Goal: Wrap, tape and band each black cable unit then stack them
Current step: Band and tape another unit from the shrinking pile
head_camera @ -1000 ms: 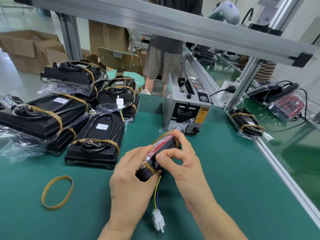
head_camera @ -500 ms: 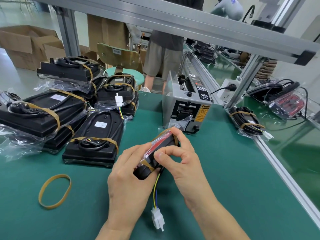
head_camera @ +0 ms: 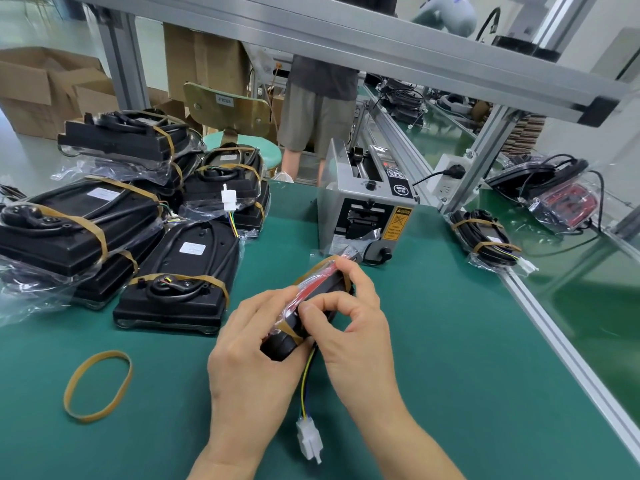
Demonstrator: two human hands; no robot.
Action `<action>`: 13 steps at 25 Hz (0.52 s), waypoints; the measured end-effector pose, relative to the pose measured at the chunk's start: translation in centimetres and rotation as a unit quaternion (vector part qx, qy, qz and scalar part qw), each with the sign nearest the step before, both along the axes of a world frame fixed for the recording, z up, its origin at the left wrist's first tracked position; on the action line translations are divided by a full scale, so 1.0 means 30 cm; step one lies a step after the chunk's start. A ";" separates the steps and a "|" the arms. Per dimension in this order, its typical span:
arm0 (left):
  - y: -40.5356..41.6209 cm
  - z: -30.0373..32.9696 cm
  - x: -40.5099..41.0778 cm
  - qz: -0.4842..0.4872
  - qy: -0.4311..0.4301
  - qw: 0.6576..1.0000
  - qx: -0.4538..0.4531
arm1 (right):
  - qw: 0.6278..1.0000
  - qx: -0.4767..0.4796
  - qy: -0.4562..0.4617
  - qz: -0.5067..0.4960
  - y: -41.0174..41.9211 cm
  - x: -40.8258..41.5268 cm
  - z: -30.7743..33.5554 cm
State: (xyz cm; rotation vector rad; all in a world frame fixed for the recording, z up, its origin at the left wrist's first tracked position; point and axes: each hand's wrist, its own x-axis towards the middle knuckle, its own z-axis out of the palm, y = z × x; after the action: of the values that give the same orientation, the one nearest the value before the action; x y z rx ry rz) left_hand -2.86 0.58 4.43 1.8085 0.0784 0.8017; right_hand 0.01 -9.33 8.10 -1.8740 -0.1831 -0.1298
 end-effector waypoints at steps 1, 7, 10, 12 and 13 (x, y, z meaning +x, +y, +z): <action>-0.001 -0.002 0.000 -0.003 0.003 1.000 -0.001 | 1.000 0.009 -0.002 -0.007 0.003 -0.004 -0.004; -0.004 0.007 -0.003 -0.006 0.006 1.000 0.001 | 0.997 0.072 0.009 -0.018 0.008 -0.003 -0.017; -0.003 0.008 -0.005 -0.006 0.003 1.000 0.001 | 0.996 0.083 0.012 -0.023 0.014 -0.004 -0.019; -0.002 0.010 -0.005 -0.005 0.003 1.000 0.004 | 0.997 0.078 0.005 -0.028 0.016 -0.004 -0.022; -0.002 0.010 -0.005 -0.004 0.004 1.000 0.005 | 0.997 0.076 0.003 -0.029 0.017 -0.002 -0.024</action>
State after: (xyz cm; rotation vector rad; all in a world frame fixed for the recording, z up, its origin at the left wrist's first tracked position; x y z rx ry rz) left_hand -3.01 0.52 4.74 1.8201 0.0723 0.7902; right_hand -0.05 -8.83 7.39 -1.7279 -0.1105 -0.1733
